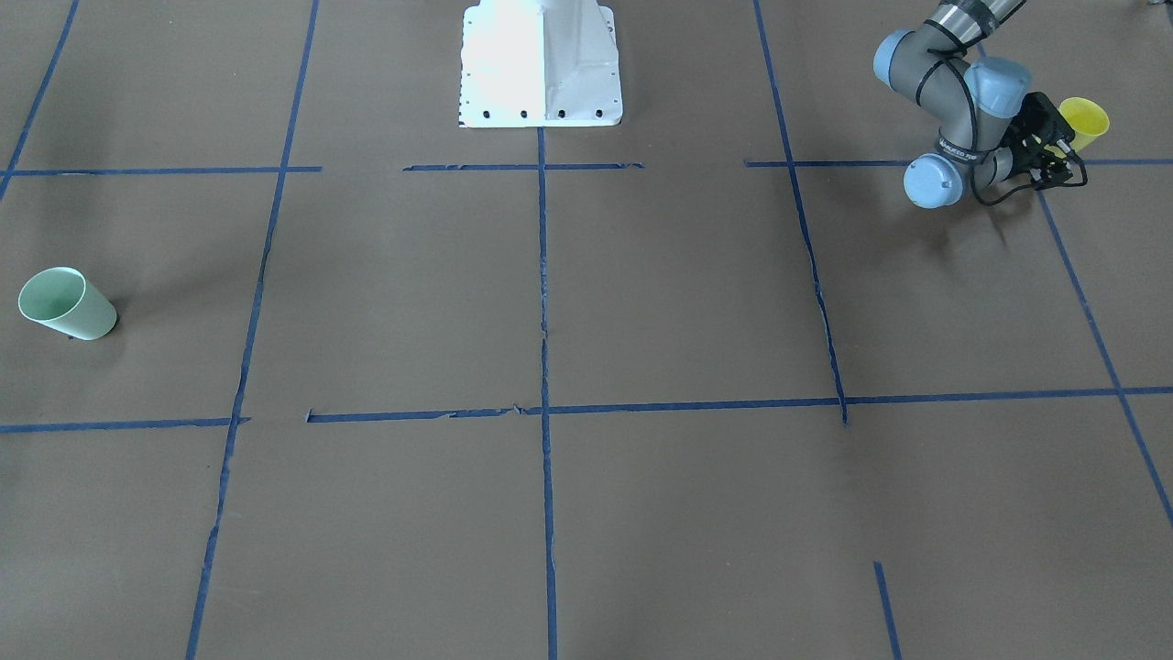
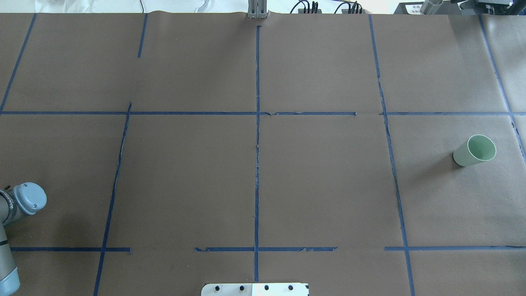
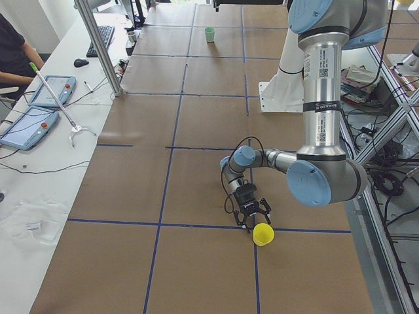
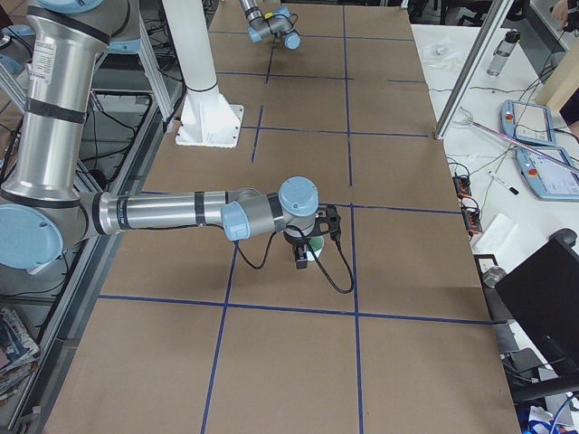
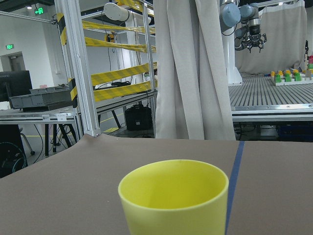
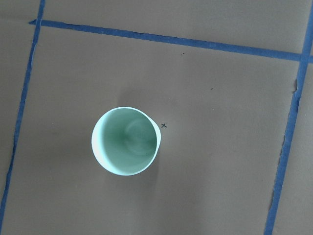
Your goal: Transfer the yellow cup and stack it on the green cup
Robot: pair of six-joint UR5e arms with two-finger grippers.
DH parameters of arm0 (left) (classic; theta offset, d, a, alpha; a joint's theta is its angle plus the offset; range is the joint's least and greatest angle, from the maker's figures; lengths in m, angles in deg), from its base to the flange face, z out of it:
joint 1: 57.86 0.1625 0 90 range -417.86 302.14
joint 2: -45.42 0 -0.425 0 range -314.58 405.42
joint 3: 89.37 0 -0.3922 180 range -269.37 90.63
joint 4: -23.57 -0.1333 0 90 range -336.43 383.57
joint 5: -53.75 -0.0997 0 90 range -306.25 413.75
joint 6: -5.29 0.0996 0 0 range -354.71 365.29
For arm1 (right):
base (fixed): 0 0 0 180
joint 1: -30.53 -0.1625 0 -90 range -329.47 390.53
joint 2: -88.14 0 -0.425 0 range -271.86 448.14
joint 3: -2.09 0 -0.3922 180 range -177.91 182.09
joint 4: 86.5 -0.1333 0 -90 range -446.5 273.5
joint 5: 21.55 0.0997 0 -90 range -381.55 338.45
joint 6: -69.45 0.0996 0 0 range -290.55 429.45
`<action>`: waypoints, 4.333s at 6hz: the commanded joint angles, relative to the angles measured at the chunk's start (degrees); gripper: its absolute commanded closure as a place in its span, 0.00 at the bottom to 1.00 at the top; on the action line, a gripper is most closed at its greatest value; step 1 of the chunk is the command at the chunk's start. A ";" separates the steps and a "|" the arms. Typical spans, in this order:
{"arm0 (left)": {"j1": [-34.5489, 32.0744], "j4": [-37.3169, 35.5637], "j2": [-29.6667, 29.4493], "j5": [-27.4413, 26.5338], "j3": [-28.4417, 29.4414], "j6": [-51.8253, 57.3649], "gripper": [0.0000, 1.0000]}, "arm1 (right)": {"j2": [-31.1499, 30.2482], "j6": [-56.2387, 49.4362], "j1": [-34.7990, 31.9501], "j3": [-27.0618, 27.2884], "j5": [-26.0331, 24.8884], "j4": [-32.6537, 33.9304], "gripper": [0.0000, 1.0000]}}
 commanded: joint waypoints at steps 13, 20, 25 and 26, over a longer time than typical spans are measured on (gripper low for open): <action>-1.64 2.84 1.80 -31.83 -2.67 6.39 0.95 | 1.22 1.82 1.89 3.33 -0.08 -0.09 0.00; -6.22 64.45 -11.55 -57.99 -0.74 66.91 0.93 | 13.06 3.48 9.27 3.06 -0.79 -0.01 0.00; -0.34 90.49 -27.41 -43.11 3.14 108.46 0.96 | 33.72 36.24 26.93 2.98 -13.51 0.52 0.00; 0.72 99.09 -28.20 -36.44 4.26 112.79 0.96 | 37.84 42.81 29.39 1.76 -14.05 0.78 0.00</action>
